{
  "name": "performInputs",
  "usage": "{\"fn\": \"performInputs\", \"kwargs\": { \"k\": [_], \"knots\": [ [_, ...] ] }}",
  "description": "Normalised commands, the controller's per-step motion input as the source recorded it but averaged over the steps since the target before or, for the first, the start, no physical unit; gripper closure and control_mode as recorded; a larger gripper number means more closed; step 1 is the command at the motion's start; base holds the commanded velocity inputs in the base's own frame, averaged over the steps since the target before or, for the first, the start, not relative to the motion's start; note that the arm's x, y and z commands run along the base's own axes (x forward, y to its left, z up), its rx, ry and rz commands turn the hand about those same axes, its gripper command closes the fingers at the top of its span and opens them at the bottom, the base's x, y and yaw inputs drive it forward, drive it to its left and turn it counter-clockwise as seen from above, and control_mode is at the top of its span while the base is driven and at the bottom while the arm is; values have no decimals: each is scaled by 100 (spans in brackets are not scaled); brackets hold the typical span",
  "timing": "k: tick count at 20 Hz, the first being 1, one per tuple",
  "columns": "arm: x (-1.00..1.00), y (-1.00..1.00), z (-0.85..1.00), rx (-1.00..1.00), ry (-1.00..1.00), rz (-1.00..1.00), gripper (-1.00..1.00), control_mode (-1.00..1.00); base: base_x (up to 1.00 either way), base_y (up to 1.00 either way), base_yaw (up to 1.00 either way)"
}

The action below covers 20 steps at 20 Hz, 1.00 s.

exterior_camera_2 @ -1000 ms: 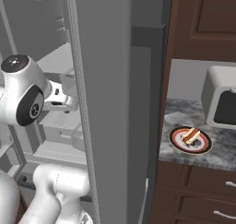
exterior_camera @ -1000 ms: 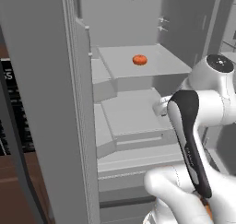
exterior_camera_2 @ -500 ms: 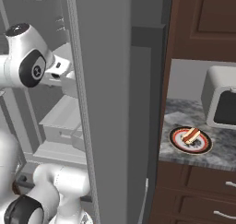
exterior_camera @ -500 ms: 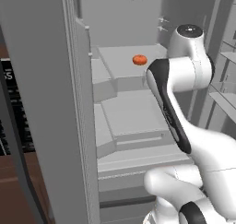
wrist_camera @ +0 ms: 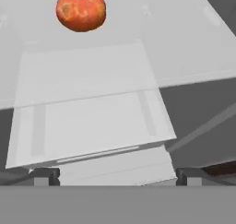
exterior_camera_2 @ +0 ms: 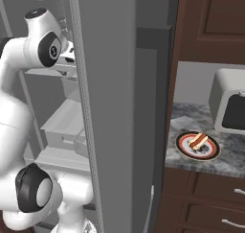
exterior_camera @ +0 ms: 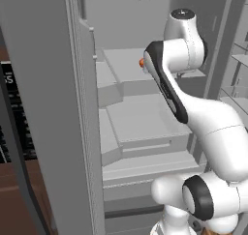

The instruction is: Place the cold items (squash and kiwi) from the fridge in one tupperware on the dining counter. Place the warm items (kebab skewer and hot dog) in the stove area in another tupperware.

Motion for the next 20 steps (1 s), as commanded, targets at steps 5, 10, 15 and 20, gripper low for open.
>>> {"fn": "performInputs", "kwargs": {
  "k": [5,10,15,20],
  "knots": [
    [78,-2,0,0,5,0,-100,-100,0,0,0],
    [73,0,0,0,8,0,-100,-100,0,0,0],
    [50,0,-2,0,4,0,-100,-100,0,0,0],
    [27,5,-11,-1,1,0,-100,-100,0,0,0]
  ]
}}
